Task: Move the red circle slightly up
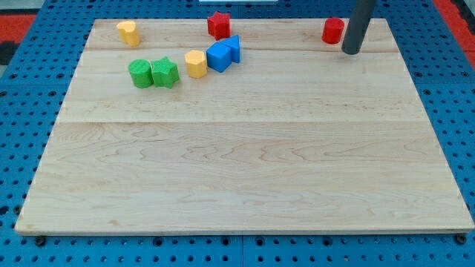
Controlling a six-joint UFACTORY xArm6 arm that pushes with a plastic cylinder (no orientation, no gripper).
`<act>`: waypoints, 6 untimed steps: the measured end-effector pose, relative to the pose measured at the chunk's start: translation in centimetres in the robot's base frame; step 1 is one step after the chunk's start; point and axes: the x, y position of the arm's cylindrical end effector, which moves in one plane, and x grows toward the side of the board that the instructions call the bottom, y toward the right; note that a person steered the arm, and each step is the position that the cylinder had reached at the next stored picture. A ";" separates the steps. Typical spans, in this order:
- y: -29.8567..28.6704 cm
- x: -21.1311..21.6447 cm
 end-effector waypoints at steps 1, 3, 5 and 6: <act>-0.1 -2.3; -1.2 -0.5; -1.3 -2.5; -1.3 -1.6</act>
